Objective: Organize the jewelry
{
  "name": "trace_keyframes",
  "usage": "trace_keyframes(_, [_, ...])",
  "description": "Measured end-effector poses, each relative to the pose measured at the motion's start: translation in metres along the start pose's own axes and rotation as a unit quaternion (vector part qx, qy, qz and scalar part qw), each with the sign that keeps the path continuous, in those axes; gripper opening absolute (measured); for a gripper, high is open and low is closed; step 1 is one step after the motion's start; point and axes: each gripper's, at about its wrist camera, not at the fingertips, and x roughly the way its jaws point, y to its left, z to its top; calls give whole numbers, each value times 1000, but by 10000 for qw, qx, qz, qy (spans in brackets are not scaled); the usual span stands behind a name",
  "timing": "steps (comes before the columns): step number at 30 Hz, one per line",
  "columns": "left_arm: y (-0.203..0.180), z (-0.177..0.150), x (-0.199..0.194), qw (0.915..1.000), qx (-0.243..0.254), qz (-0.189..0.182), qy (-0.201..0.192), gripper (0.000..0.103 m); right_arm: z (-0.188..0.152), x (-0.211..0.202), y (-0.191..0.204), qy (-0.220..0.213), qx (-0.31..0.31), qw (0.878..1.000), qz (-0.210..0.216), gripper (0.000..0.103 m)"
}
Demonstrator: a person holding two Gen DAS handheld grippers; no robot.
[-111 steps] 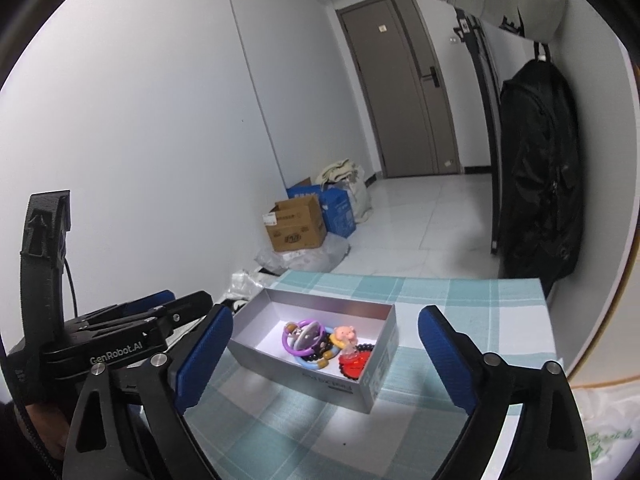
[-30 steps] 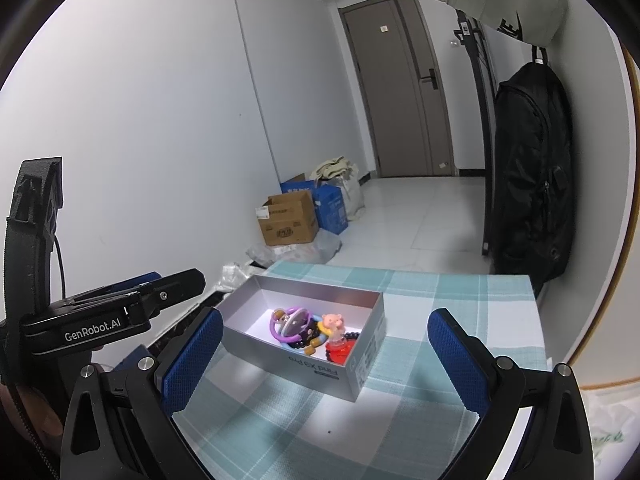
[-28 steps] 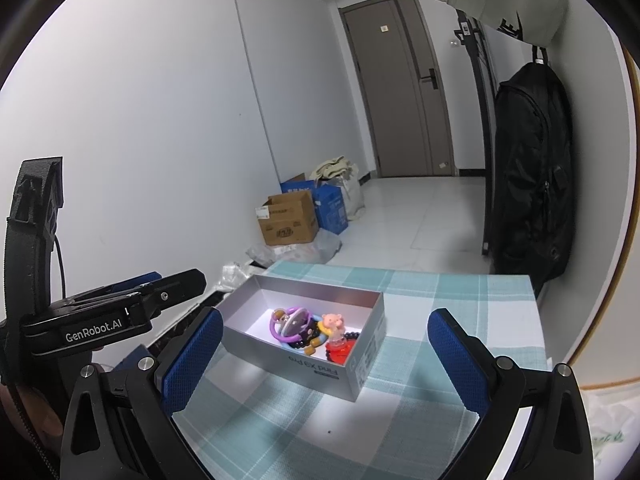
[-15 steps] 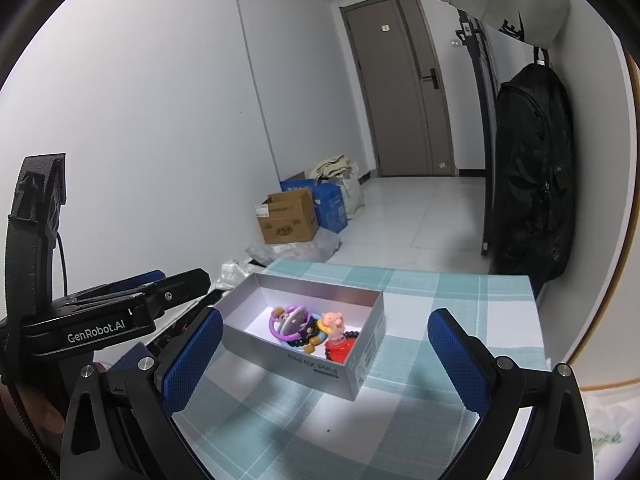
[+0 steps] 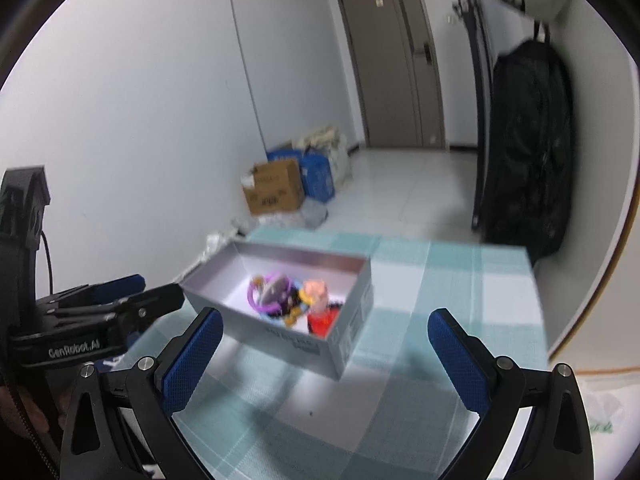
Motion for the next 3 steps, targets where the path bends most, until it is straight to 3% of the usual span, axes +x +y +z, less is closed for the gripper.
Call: trace_keyframes(3, [11, -7, 16, 9990, -6, 85, 439, 77, -4, 15, -2, 306, 62, 9995, 12, 103])
